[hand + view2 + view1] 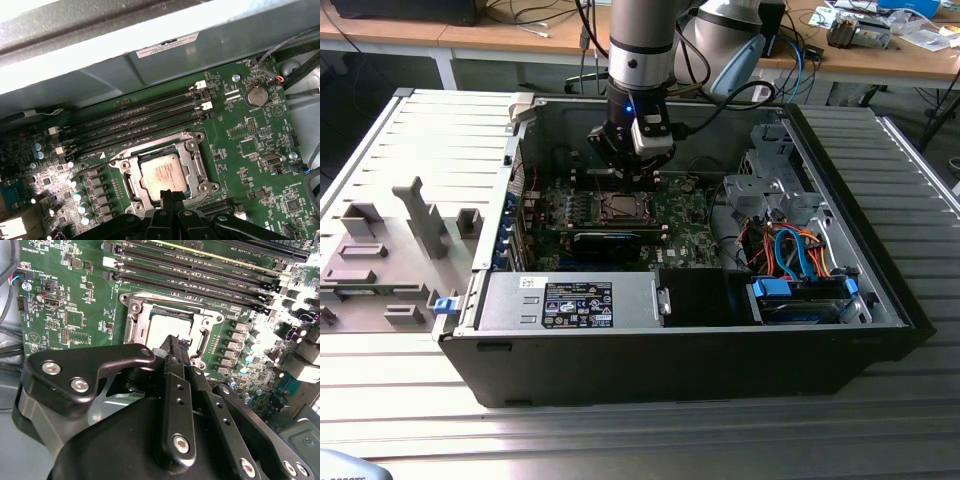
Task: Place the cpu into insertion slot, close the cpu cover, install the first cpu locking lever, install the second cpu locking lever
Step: 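Install the first cpu locking lever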
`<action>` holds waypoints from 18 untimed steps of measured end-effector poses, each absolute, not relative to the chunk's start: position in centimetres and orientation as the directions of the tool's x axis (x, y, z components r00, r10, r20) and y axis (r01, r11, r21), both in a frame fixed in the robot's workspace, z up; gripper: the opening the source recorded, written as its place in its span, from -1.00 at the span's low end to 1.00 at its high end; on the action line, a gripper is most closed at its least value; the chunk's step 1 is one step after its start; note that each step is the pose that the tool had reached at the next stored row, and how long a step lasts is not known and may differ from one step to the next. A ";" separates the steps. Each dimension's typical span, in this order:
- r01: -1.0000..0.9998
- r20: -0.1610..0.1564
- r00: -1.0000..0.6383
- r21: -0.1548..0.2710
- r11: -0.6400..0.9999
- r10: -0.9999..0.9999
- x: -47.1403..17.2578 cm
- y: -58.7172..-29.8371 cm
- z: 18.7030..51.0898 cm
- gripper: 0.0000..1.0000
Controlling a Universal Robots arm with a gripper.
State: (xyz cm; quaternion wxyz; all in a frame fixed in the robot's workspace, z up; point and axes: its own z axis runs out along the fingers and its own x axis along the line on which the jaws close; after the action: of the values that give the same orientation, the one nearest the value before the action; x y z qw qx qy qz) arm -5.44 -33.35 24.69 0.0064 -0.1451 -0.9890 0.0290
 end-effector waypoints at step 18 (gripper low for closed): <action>0.274 0.004 -0.962 -0.059 0.960 0.275 -5.4 -33.4 24.7 -0.79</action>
State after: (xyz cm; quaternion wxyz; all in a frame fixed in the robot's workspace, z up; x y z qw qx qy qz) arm -5.44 -33.35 24.70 0.0063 -0.1386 -0.9899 0.0290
